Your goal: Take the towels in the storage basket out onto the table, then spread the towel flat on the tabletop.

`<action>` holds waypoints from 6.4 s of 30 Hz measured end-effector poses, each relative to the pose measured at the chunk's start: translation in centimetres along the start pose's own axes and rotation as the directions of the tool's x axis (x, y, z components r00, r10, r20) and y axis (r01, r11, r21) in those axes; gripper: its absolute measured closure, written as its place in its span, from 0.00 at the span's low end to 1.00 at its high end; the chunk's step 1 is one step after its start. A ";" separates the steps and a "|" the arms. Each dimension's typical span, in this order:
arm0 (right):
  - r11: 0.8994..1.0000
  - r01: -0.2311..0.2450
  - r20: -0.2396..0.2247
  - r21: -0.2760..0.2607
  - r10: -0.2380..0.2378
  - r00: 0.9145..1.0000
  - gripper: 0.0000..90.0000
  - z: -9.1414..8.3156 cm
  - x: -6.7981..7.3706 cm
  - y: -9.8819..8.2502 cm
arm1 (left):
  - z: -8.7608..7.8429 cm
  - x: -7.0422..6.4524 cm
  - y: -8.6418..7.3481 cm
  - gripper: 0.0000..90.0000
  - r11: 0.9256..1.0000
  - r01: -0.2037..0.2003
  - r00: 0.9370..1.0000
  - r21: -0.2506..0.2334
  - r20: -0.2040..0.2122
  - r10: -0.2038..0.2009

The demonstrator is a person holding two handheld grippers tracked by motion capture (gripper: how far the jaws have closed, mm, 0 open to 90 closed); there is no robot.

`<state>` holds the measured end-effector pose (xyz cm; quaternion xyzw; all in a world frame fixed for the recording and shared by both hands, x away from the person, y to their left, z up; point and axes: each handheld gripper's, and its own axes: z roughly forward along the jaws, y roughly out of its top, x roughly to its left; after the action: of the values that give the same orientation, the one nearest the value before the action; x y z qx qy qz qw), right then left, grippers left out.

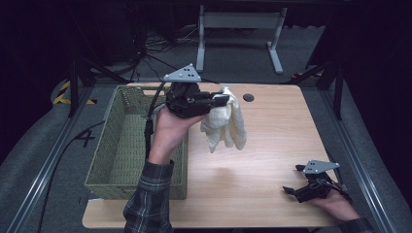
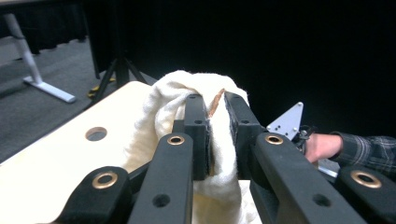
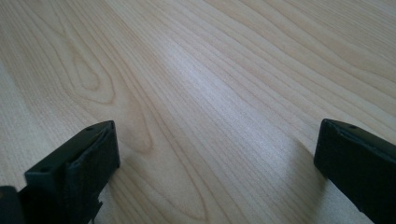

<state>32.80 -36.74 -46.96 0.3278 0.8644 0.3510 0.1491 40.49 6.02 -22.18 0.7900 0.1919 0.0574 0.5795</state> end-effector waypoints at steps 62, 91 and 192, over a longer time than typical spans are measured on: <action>1.000 0.004 -0.003 0.000 -0.004 1.000 0.00 0.0 0.0 0.0 | 18.0 -0.1 -11.2 0.88 0.922 -0.017 0.999 0.386 0.038 0.002; 0.995 0.035 -0.128 -0.088 -0.046 0.991 0.55 -1.5 1.0 2.7 | 15.6 -4.0 -15.5 0.65 0.905 0.016 1.000 0.424 -0.011 -0.012; 0.995 0.028 -0.041 0.099 -0.024 0.999 0.99 -2.9 -3.2 0.2 | 15.2 -3.3 -19.5 0.99 0.814 0.147 0.976 0.561 -0.218 -0.026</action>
<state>33.91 -40.27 -44.71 0.3163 0.8878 0.3120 0.1198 37.58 -3.81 -44.90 0.9082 0.2935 0.0495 0.2943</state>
